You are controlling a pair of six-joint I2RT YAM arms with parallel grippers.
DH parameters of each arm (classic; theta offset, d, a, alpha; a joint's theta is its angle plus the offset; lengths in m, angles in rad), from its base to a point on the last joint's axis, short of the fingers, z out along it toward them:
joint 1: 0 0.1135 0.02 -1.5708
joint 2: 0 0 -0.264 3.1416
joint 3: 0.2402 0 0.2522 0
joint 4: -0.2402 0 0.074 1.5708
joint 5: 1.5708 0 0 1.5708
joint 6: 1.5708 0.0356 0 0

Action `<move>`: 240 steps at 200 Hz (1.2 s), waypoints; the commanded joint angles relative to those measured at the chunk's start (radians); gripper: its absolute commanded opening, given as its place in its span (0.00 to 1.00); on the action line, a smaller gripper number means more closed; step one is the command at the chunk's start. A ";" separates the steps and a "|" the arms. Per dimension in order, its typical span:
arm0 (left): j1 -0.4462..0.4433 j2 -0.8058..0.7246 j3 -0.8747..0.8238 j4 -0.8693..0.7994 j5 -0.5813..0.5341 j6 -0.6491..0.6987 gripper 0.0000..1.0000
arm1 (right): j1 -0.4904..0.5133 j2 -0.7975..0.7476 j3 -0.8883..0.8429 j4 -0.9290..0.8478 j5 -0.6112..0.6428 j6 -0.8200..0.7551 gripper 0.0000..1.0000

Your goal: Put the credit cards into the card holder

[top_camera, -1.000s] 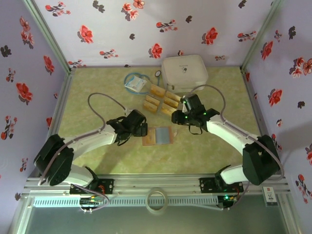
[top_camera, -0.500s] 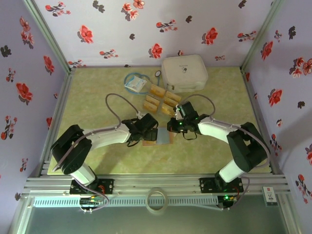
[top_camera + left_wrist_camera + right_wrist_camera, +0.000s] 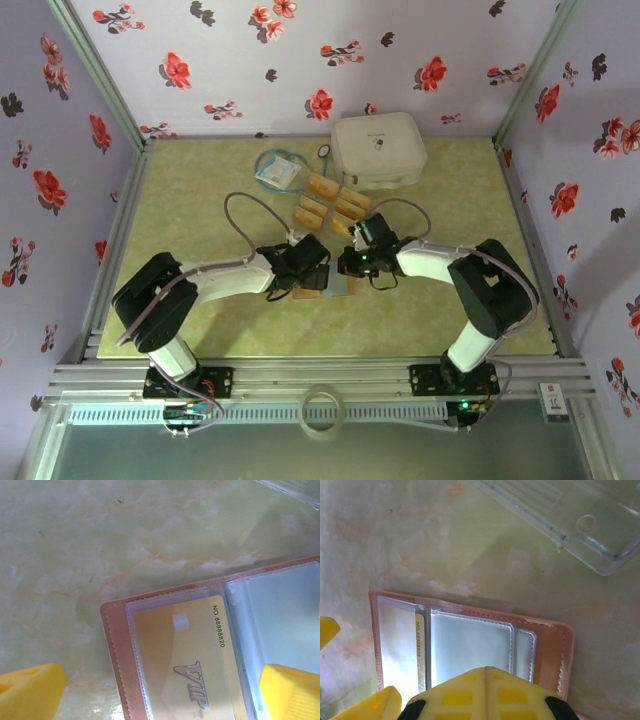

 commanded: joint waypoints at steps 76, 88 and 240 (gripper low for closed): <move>-0.022 -0.009 -0.028 0.075 0.003 0.000 1.00 | 0.047 0.055 0.038 0.028 -0.016 0.022 0.00; -0.023 -0.007 -0.038 0.084 0.005 0.000 1.00 | 0.047 0.055 0.036 0.029 -0.011 0.025 0.00; -0.026 -0.005 -0.141 0.140 0.006 -0.032 1.00 | 0.034 -0.038 0.051 -0.006 0.014 0.042 0.36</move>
